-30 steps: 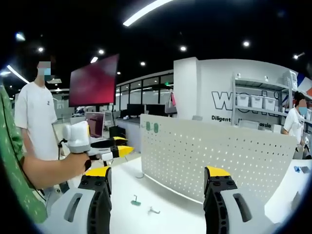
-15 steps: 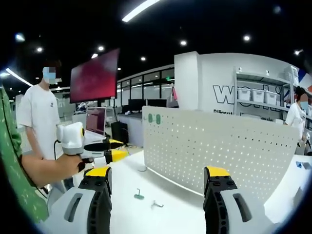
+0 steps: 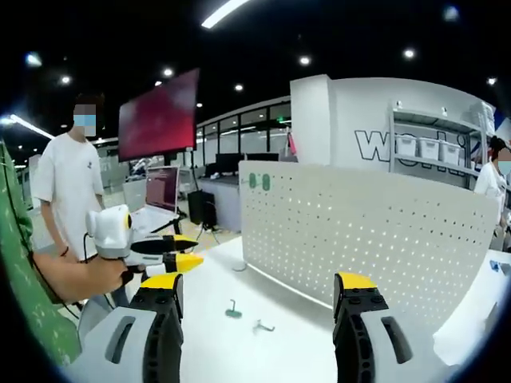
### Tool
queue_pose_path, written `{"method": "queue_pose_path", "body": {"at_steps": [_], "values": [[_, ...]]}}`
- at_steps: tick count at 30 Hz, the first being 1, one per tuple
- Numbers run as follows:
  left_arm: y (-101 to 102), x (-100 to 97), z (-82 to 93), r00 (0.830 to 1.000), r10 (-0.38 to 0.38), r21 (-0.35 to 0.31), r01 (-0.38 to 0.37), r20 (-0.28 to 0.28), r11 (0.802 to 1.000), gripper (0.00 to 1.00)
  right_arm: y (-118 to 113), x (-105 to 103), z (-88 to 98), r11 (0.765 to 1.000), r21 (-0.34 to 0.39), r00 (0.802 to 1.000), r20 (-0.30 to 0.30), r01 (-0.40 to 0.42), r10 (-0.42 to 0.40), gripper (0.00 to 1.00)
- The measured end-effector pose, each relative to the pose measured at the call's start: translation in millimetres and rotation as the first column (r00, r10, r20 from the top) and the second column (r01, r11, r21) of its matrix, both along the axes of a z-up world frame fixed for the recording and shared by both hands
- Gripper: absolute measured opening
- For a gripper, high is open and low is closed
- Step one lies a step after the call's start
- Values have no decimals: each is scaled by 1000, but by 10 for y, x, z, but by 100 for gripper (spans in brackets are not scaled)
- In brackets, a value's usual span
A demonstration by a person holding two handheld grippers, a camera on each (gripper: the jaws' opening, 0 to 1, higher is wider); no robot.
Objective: Insert the hook assembly into the mounting plate slot until the hook locks in place.
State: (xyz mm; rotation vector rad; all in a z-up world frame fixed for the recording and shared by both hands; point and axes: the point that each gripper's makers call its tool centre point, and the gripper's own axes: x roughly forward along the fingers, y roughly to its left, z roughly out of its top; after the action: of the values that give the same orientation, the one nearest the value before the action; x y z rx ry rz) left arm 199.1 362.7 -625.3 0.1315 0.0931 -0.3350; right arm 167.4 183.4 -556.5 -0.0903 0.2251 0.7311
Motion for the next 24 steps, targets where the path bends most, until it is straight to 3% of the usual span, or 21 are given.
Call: {"method": "queue_pose_path", "body": {"at_steps": [7,15,24], "values": [[-77,-66,-73,1000,-21,-7,21,-1,1000,30,-12,31,-147,1000,-9,1000,-30,-3,2,78],[-88,-116,-189,1000,-23,-11,23,-12,1000,30,-25,46,-195,1000,-13,999,-42,-1,1,77],[-43,-117,-156,1000,-11,-16,11,-6,1000,30,35,82,-208,1000,-14,999,-43,-16,15,76]]}}
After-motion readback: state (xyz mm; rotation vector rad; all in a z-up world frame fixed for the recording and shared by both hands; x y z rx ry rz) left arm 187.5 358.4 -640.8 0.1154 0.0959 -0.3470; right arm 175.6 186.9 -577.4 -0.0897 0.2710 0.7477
